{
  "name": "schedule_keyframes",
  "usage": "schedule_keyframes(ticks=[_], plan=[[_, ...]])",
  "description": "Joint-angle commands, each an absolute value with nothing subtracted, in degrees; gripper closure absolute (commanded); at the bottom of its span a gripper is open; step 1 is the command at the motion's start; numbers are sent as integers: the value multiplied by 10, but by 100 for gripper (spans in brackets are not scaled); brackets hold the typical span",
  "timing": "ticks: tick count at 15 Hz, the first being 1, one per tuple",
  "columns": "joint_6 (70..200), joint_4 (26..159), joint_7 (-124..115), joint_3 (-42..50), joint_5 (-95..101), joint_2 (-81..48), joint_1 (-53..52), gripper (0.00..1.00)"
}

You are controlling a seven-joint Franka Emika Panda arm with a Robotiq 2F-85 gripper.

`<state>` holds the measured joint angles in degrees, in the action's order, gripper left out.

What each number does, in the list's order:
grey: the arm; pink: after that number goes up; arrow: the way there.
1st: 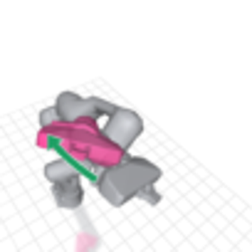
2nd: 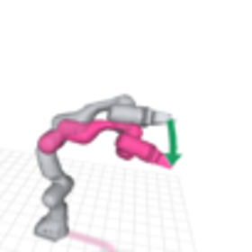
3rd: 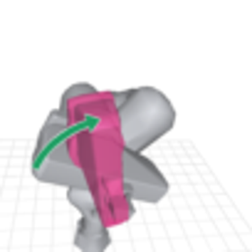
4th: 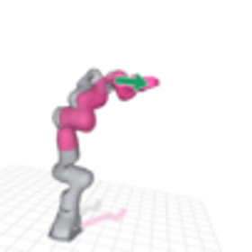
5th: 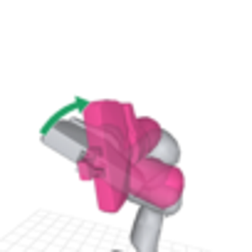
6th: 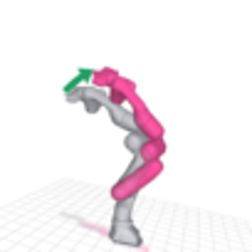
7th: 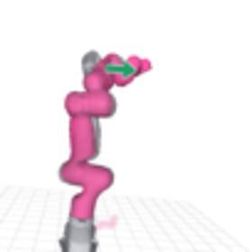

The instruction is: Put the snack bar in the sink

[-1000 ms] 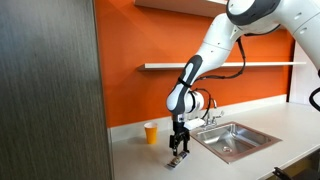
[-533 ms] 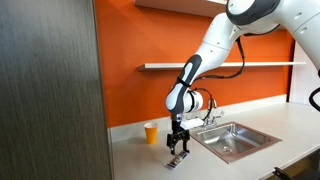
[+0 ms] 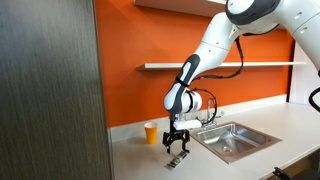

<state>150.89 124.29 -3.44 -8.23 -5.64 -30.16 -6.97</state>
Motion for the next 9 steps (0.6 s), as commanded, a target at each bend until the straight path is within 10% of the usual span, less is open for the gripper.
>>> schedule_keyframes(ticks=[1, 9], plan=[[1543, 1260, -86, -80, -92, -290, -75, 0], [1583, 1290, -143, -87, -171, -283, -72, 0]])
